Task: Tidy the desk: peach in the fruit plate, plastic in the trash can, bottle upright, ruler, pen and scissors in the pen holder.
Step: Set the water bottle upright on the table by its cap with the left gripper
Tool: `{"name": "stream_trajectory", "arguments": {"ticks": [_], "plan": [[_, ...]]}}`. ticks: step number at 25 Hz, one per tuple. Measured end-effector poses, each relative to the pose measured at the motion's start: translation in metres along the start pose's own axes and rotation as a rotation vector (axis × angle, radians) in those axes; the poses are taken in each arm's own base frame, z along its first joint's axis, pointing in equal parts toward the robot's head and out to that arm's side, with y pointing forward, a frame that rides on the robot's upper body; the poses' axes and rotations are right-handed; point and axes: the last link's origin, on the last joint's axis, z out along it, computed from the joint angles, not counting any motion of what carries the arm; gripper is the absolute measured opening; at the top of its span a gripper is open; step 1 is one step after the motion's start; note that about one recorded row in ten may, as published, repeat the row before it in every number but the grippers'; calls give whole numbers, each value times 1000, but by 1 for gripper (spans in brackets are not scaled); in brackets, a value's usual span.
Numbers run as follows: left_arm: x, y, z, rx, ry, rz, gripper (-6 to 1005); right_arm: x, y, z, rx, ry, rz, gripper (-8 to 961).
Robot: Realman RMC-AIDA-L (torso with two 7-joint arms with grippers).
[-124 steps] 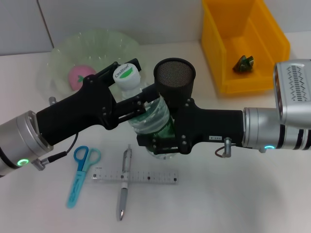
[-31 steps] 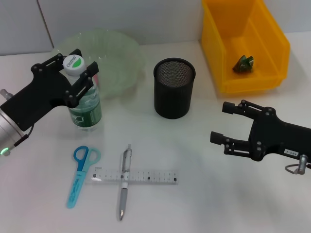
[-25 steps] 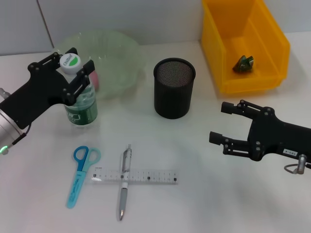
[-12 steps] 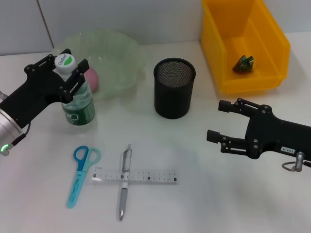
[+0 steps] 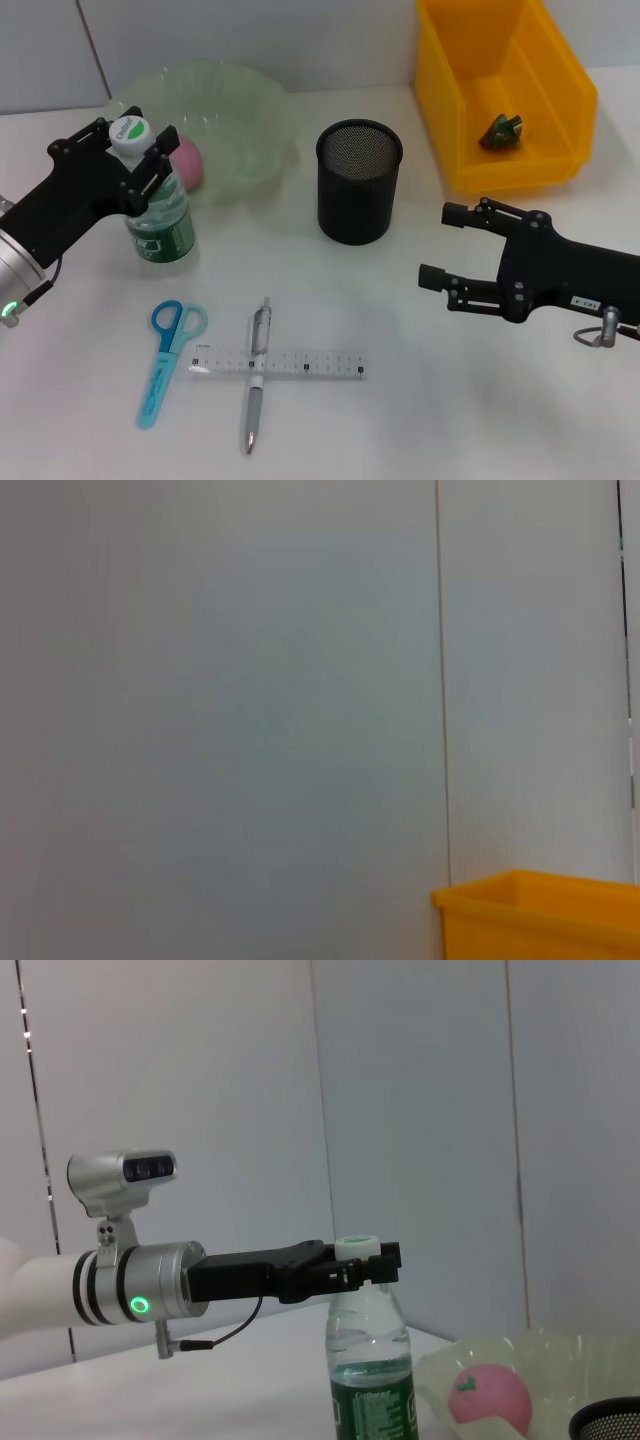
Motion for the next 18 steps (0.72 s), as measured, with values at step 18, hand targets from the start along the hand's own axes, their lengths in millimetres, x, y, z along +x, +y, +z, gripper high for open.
{"name": "stream_trajectory", "arguments": {"ticks": [18], "plan": [[-4, 0, 0, 7, -20, -8, 586, -4, -2, 8, -21, -4, 4, 825]]}}
